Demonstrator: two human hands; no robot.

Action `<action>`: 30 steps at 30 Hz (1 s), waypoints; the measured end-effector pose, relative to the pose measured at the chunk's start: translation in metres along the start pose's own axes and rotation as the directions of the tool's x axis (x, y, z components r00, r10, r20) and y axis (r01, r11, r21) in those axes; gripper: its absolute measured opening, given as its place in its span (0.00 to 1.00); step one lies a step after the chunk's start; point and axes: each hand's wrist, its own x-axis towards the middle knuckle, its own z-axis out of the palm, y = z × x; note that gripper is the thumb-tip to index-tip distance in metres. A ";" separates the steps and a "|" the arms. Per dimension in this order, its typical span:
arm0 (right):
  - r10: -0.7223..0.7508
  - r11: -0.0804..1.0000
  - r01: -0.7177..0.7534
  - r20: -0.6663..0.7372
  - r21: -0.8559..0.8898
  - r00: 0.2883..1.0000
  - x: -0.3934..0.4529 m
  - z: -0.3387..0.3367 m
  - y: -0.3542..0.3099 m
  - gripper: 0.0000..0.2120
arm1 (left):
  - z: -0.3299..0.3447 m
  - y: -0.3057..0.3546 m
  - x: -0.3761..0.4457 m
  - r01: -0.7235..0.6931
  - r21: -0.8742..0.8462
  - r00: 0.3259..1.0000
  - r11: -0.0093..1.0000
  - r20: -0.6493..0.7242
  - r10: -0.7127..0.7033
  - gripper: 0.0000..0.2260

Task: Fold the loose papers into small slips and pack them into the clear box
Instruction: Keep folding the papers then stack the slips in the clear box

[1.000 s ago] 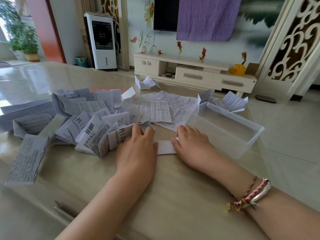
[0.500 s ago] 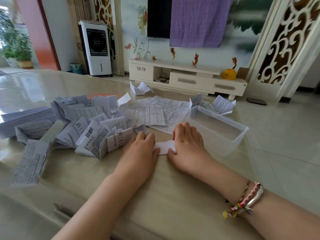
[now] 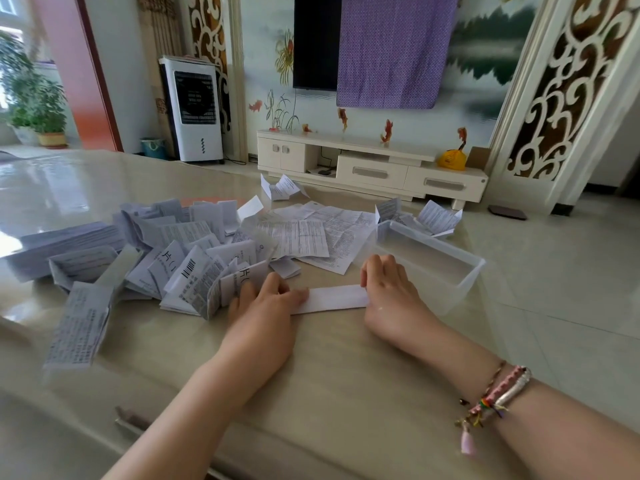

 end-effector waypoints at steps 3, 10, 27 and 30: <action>-0.062 0.996 0.063 -0.016 0.059 0.998 -0.002 -0.003 0.002 0.15 | 0.000 -0.001 -0.001 -0.027 0.007 1.000 1.000 -0.013 0.027 0.26; -0.372 0.927 0.375 0.145 0.011 0.917 0.001 -0.018 0.014 0.18 | -0.006 -0.005 -0.001 -0.055 -0.095 0.994 0.994 -0.100 0.046 0.17; -0.731 0.554 0.527 -0.073 -0.644 0.679 0.024 -0.013 0.013 0.13 | -0.015 -0.005 0.003 -0.330 0.137 0.934 0.934 -0.098 0.345 0.15; -0.733 0.576 0.509 -0.130 -0.639 0.667 0.019 -0.011 0.013 0.12 | -0.010 -0.007 0.002 -0.305 0.174 0.940 0.936 -0.102 0.325 0.09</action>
